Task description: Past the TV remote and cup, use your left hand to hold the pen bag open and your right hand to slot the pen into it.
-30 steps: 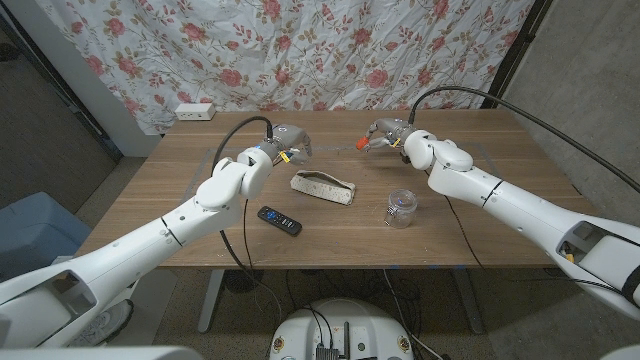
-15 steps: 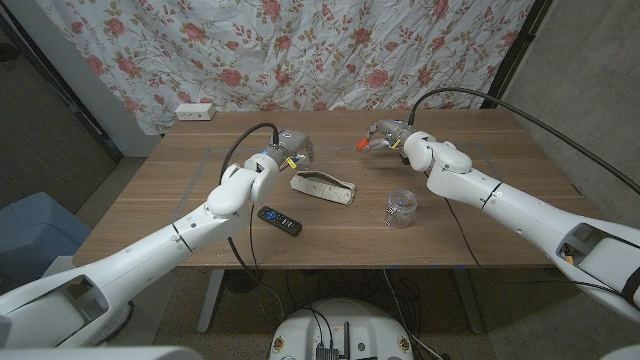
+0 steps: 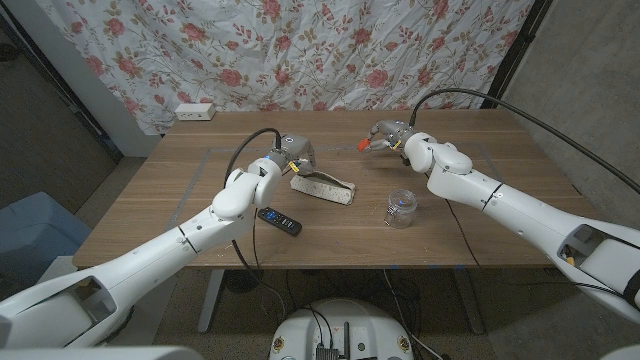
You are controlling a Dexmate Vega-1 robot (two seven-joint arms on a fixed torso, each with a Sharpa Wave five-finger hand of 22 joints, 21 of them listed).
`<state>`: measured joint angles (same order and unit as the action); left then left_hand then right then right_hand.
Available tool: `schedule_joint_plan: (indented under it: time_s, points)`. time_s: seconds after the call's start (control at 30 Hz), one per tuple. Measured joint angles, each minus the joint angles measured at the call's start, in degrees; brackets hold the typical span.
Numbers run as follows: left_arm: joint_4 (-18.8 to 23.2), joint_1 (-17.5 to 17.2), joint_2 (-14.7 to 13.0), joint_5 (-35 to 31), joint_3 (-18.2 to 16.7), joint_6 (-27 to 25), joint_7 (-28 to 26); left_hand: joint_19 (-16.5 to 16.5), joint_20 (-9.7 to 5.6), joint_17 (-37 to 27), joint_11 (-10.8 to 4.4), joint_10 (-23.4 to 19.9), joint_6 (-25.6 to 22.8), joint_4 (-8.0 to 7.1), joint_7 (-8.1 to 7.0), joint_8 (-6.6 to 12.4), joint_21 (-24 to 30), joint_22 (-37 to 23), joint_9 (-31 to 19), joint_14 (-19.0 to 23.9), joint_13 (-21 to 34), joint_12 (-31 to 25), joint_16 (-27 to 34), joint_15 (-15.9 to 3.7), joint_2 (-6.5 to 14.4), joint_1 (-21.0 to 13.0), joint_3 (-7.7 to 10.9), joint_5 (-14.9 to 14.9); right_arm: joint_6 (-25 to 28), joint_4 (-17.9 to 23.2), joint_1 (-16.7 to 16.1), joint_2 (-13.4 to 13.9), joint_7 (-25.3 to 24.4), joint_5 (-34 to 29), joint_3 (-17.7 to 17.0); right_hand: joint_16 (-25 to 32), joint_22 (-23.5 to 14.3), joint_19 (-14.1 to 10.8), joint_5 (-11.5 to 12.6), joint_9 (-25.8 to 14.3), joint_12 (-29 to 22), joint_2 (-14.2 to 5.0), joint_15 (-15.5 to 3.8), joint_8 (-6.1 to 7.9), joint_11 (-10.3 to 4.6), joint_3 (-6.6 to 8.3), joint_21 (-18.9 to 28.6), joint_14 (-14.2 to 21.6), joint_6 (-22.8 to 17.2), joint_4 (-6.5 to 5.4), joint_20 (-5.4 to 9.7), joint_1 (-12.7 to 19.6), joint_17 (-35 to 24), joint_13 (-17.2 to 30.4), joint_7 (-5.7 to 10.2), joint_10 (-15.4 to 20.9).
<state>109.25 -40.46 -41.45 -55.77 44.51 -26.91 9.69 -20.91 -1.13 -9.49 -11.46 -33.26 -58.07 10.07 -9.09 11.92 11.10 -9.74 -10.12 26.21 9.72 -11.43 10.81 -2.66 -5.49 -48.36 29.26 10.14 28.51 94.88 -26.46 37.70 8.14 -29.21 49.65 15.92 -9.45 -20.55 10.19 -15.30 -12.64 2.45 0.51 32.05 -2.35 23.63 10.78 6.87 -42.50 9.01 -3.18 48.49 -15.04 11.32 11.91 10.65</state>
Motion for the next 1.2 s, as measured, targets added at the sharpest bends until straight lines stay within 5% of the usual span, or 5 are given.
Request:
schedule_joint_plan:
  time_s: [1.2]
  points:
    - [-3.9,0.3,1.4,-0.1,2.5,-0.4,-2.5,-0.8,-0.41,0.0,-0.31,-1.7,-2.1,-0.09,0.23,0.0,0.0,0.0,-0.2,1.4,0.0,0.2,0.1,0.0,0.5,-1.6,-1.2,0.0,-1.1,-1.4,0.4,0.0,-0.7,0.8,-0.1,0.0,0.0,0.0,-0.1,0.0,0.5,-0.45,0.0,0.16,-0.21,-0.01,0.0,0.0,0.0,0.01,0.0,-0.1,0.0,0.0,0.01,0.2]
